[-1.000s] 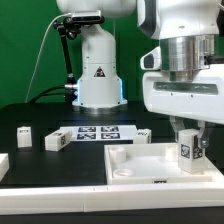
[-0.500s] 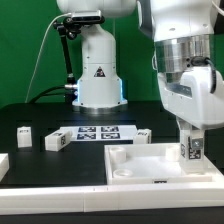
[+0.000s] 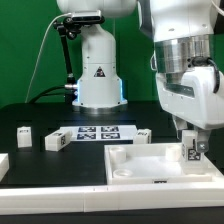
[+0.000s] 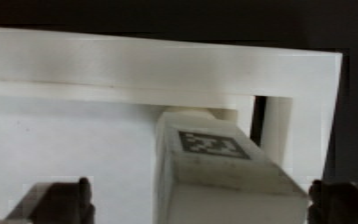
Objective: Assemble one leg
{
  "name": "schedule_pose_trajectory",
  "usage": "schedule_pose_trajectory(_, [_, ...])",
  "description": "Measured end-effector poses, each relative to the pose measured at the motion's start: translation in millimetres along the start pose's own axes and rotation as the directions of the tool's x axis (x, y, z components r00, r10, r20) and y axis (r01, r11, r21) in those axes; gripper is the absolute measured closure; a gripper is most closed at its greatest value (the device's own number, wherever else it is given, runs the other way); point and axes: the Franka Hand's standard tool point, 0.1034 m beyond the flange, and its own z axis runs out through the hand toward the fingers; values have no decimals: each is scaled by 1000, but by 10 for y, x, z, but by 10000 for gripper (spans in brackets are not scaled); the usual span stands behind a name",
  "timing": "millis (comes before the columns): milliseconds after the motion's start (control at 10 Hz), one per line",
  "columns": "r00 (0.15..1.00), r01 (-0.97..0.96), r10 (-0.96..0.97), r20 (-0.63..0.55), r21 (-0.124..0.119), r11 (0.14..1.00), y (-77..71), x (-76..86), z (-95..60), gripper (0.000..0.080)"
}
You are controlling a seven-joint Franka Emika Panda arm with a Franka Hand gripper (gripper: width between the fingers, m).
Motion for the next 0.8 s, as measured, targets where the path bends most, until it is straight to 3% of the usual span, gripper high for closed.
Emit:
schedule_pose_trajectory(200, [964,267,-267,-1,-4,964,-11,-2,-8,152])
schedule_pose_trajectory(300, [916,402,-402,-6,-20,916,-12,-40,-10,151])
schedule_pose_trajectory(800, [578,815,-816,13,-69,576,-60,-92,-13,151])
